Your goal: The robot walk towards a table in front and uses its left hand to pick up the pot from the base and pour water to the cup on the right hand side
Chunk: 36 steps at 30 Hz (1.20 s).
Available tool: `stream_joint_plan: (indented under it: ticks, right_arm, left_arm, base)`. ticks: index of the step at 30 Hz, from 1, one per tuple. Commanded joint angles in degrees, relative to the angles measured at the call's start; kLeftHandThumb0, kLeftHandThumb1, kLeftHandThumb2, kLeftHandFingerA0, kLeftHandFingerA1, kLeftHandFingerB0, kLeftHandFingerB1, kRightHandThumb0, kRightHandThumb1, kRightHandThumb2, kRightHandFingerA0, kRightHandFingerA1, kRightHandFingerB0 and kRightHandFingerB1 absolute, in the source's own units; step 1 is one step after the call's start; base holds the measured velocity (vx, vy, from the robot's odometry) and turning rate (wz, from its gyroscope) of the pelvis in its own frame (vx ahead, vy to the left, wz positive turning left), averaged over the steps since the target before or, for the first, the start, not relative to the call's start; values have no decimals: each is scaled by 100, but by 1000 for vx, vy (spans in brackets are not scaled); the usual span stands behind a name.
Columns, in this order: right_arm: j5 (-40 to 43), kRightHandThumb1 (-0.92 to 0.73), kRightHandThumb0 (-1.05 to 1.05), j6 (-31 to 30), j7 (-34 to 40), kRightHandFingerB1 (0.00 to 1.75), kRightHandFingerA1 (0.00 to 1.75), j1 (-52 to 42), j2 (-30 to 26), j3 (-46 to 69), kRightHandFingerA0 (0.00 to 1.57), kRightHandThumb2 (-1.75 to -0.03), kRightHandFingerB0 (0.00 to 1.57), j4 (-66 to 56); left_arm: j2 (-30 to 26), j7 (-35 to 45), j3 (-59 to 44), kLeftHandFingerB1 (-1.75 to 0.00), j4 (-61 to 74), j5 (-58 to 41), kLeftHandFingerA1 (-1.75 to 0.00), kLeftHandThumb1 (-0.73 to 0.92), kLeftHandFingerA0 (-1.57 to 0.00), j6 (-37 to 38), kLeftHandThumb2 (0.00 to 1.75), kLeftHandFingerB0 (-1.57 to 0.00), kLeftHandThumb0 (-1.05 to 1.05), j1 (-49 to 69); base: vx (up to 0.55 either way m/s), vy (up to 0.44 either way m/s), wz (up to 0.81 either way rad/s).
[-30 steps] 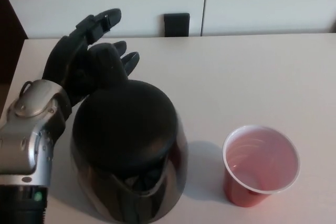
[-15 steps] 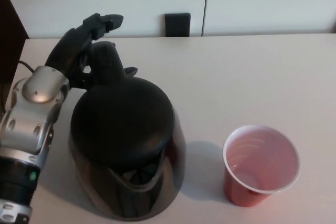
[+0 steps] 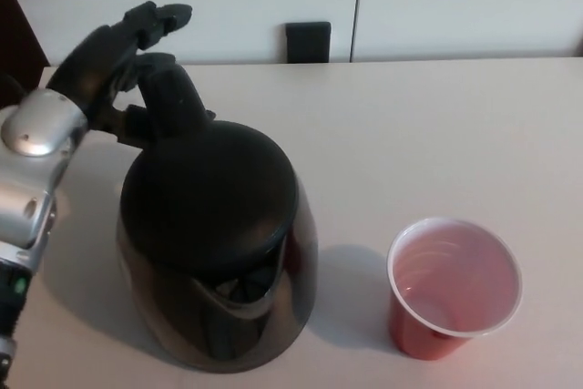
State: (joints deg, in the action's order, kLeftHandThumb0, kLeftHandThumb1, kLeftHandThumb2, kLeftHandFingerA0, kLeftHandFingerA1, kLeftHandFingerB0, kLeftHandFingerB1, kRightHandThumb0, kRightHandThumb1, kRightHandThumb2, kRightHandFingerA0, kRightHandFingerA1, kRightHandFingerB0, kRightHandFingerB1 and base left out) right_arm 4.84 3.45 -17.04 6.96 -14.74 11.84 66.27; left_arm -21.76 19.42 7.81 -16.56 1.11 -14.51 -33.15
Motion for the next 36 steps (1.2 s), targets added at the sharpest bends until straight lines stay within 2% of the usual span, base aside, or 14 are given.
stream_joint_plan:
  ticks: [1, 10, 16, 23, 31, 36]
  right_arm:
    - [47, -71, -46, -99, 0, 46, 62, 43, -93, 39, 57, -60, 44, -2]
    - [34, -71, -44, -85, 32, 47, 62, 39, -74, 48, 57, -60, 46, 12]
    - [11, -71, -45, -101, 17, 45, 63, 92, -112, 18, 60, -60, 43, -49]
    - [40, -71, -44, -119, 57, 47, 64, 108, -84, 52, 59, -60, 45, 10]
    - [14, -71, -46, -37, 5, 46, 63, -13, -96, 28, 58, -60, 44, 6]
    - [23, -72, -46, 1, 64, 45, 60, -160, -116, 61, 58, -60, 44, 32]
  left_arm:
    - [-437, 987, 9, -15, 402, -215, -27, 34, -2, -180, 73, -1, -52, -60]
    - [-804, 1762, -61, -13, 601, -558, -21, 35, 0, -434, 74, 0, -54, 162]
    - [-1055, 2209, -219, -3, 491, -735, -16, 36, 0, -161, 71, 0, -57, 313]
    - [-1447, 2500, -591, -6, 561, -873, -17, 34, 0, -74, 69, 0, -53, 730]
    - [-1705, 2627, -1185, -5, 358, -1015, -16, 36, 0, 107, 71, 0, -55, 1215]
    - [-1904, 2927, -2192, 0, 5, -1548, -11, 36, 0, 241, 68, 0, -55, 1905]
  base:
    - [0, 0, 0]
    - [0, 0, 0]
    - [0, 0, 0]
    - [0, 0, 0]
    - [0, 0, 0]
    - [0, 0, 0]
